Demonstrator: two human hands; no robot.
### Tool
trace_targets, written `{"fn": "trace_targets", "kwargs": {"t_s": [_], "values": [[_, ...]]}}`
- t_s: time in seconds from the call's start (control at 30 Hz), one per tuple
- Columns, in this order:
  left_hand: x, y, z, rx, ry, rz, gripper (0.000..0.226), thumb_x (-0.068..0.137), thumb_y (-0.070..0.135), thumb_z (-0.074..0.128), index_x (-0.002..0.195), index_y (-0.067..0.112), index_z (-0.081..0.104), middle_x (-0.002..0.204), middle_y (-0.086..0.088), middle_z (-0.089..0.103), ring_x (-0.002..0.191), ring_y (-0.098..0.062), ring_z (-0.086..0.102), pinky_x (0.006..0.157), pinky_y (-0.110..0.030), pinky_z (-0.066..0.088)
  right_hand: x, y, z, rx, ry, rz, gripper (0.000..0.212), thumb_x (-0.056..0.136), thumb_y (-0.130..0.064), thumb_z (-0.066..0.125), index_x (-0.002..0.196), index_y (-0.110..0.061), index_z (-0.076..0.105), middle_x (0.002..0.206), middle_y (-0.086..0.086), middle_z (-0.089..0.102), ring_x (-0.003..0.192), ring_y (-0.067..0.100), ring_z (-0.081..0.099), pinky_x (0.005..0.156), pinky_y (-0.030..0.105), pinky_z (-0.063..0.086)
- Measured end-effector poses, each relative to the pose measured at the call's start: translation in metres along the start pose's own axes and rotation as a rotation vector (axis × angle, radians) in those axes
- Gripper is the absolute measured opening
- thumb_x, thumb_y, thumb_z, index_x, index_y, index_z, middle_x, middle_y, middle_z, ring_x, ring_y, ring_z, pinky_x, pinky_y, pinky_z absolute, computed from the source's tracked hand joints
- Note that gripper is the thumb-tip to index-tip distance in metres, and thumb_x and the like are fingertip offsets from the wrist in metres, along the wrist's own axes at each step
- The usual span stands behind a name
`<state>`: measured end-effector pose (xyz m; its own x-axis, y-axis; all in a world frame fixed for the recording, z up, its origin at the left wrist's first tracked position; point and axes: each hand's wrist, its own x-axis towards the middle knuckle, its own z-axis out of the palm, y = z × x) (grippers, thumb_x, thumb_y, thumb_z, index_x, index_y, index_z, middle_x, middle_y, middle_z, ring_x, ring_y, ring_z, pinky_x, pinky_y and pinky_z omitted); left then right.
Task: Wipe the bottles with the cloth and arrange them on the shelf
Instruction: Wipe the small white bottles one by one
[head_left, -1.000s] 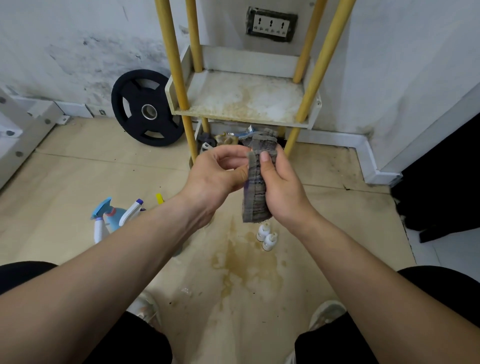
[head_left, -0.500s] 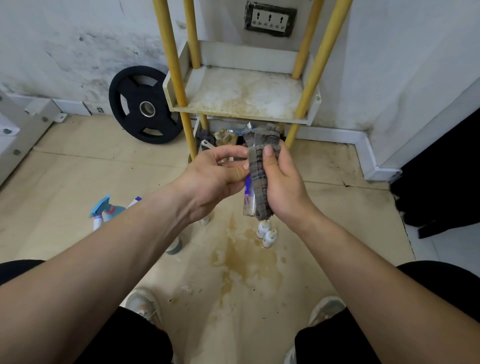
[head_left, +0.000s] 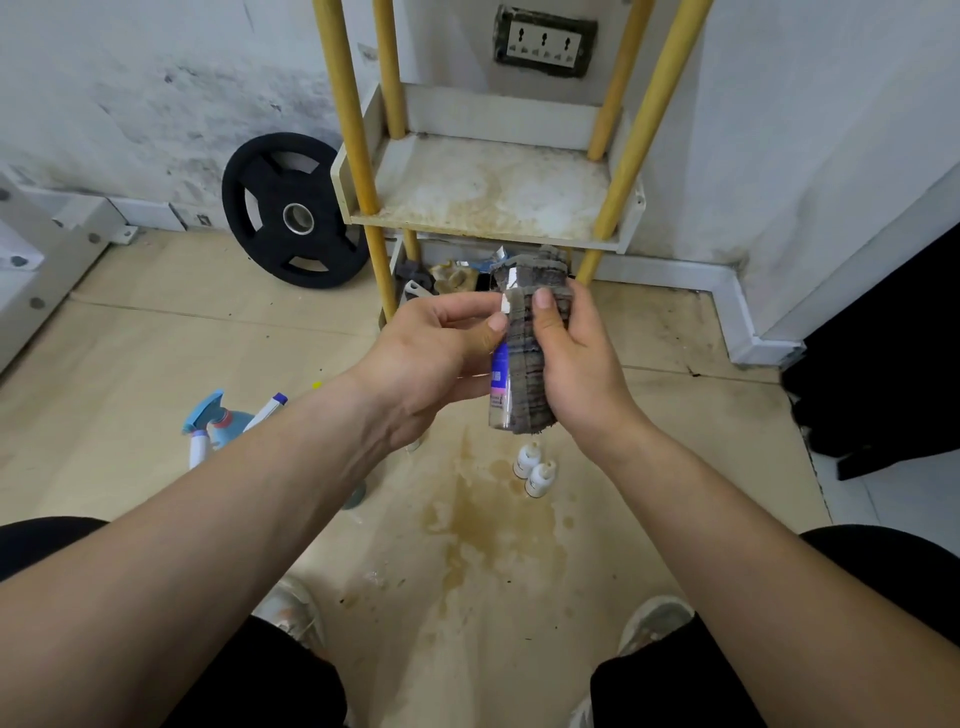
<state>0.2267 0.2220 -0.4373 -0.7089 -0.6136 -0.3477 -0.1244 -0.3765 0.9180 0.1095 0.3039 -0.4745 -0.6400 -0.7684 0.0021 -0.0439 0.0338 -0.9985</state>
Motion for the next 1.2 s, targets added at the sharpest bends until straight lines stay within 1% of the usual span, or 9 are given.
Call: {"fn": "trace_targets", "kwargs": {"t_s": [0.2, 0.37, 0.53, 0.6, 0.73, 0.83, 0.9, 1.03, 1.2], "values": [[-0.002, 0.005, -0.005, -0.039, -0.041, -0.006, 0.027, 0.099, -0.004, 0.054, 0.115, 0.01, 0.07, 0.102, -0.01, 0.075, 0.093, -0.021, 0.073, 0.082, -0.032, 0.062, 0.004, -0.004, -0.003, 0.126, 0.026, 0.078, 0.026, 0.099, -0.038, 0.059, 0.117, -0.019, 0.067, 0.109, 0.005, 0.075, 0.103, 0.025, 0.073, 0.093, 0.05, 0.058], [-0.004, 0.006, -0.002, -0.01, 0.064, 0.124, 0.024, 0.096, -0.004, 0.061, 0.117, 0.005, 0.067, 0.085, -0.007, 0.075, 0.081, -0.018, 0.072, 0.08, -0.034, 0.063, -0.001, -0.009, -0.002, -0.008, -0.01, -0.048, 0.021, 0.107, -0.026, 0.052, 0.109, -0.023, 0.072, 0.096, -0.002, 0.077, 0.091, 0.015, 0.072, 0.08, 0.033, 0.057], [-0.004, 0.003, -0.002, 0.06, 0.186, 0.203, 0.027, 0.091, -0.001, 0.071, 0.117, 0.006, 0.066, 0.088, -0.007, 0.077, 0.077, -0.021, 0.072, 0.076, -0.039, 0.062, -0.008, -0.005, 0.001, -0.149, -0.098, -0.08, 0.022, 0.107, -0.029, 0.05, 0.121, -0.026, 0.067, 0.102, -0.009, 0.075, 0.097, 0.008, 0.07, 0.085, 0.035, 0.059], [-0.003, 0.001, -0.002, 0.063, 0.234, 0.202, 0.023, 0.09, -0.001, 0.072, 0.111, 0.008, 0.067, 0.085, -0.003, 0.076, 0.071, -0.014, 0.072, 0.069, -0.032, 0.062, -0.008, -0.002, 0.003, -0.176, -0.121, -0.053, 0.023, 0.108, -0.031, 0.048, 0.123, -0.027, 0.065, 0.105, -0.01, 0.073, 0.1, 0.008, 0.069, 0.09, 0.039, 0.058], [-0.001, -0.001, -0.002, 0.008, 0.237, 0.15, 0.016, 0.096, -0.001, 0.062, 0.105, 0.011, 0.07, 0.101, -0.014, 0.076, 0.08, -0.015, 0.071, 0.072, -0.026, 0.062, -0.007, 0.001, 0.004, -0.07, -0.119, 0.028, 0.027, 0.104, -0.039, 0.045, 0.116, -0.027, 0.065, 0.109, -0.001, 0.074, 0.105, 0.022, 0.07, 0.095, 0.055, 0.056], [0.001, -0.002, -0.003, -0.039, 0.209, 0.118, 0.02, 0.095, -0.003, 0.062, 0.106, 0.011, 0.07, 0.103, -0.013, 0.076, 0.083, -0.014, 0.071, 0.073, -0.021, 0.06, -0.005, 0.0, 0.0, 0.07, -0.09, 0.053, 0.028, 0.101, -0.034, 0.044, 0.112, -0.023, 0.068, 0.109, 0.01, 0.074, 0.106, 0.036, 0.07, 0.096, 0.062, 0.054], [0.002, -0.003, -0.004, -0.064, 0.178, 0.102, 0.021, 0.093, -0.001, 0.065, 0.111, 0.009, 0.069, 0.099, -0.011, 0.075, 0.084, -0.015, 0.071, 0.074, -0.022, 0.06, -0.004, -0.002, -0.002, 0.11, -0.08, 0.048, 0.026, 0.101, -0.031, 0.044, 0.108, -0.024, 0.069, 0.107, 0.01, 0.074, 0.104, 0.035, 0.07, 0.097, 0.058, 0.054], [0.001, -0.003, -0.005, -0.09, 0.067, 0.036, 0.026, 0.099, 0.003, 0.059, 0.125, 0.0, 0.064, 0.104, -0.016, 0.072, 0.088, -0.022, 0.073, 0.075, -0.027, 0.062, -0.005, -0.003, -0.002, 0.109, -0.092, 0.014, 0.025, 0.105, -0.026, 0.042, 0.109, -0.023, 0.067, 0.106, 0.004, 0.074, 0.102, 0.021, 0.07, 0.094, 0.046, 0.056], [-0.002, -0.003, -0.007, 0.047, 0.03, 0.064, 0.023, 0.102, 0.007, 0.055, 0.124, 0.001, 0.06, 0.094, -0.011, 0.072, 0.086, -0.023, 0.07, 0.084, -0.036, 0.06, -0.006, -0.003, -0.001, 0.045, -0.098, -0.03, 0.024, 0.106, -0.026, 0.042, 0.115, -0.025, 0.064, 0.107, -0.003, 0.074, 0.102, 0.016, 0.071, 0.089, 0.039, 0.057]]}}
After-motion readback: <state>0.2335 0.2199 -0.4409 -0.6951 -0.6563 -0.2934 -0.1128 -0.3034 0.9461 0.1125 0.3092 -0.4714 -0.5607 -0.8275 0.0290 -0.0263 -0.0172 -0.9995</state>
